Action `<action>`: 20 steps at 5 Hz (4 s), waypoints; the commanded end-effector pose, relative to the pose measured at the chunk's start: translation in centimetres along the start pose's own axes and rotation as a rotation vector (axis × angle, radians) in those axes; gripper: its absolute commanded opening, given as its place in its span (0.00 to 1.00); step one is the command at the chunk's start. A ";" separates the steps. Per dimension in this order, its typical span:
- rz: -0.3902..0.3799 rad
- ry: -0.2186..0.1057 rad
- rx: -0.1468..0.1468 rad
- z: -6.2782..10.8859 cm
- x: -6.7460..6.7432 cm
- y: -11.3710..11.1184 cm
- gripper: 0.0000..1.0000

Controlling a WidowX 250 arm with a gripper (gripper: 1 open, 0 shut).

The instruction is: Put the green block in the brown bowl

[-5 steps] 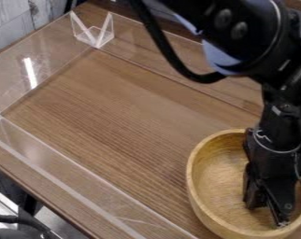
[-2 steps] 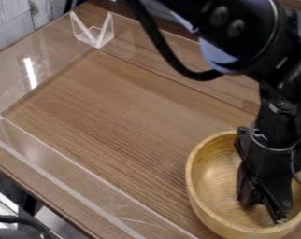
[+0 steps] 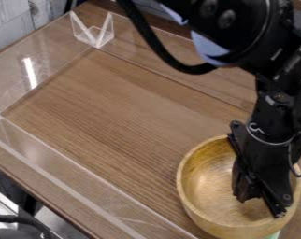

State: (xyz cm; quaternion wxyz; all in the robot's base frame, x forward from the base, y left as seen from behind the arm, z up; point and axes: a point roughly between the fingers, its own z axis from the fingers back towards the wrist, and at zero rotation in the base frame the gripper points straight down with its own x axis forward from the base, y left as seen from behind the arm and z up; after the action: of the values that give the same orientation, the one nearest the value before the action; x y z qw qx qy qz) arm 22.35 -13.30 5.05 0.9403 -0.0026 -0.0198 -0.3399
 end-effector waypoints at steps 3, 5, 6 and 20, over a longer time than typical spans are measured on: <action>0.067 0.007 -0.020 1.0 0.3 -0.1 0.00; 0.108 0.046 -0.040 1.2 0.1 -0.2 0.00; 0.123 0.060 -0.048 1.2 0.1 -0.2 0.00; 0.261 0.199 -0.140 2.1 -0.8 0.3 0.00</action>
State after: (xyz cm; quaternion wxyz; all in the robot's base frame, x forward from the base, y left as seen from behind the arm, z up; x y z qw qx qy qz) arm 21.00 -12.35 5.91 0.9676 -0.0311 0.1234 -0.2181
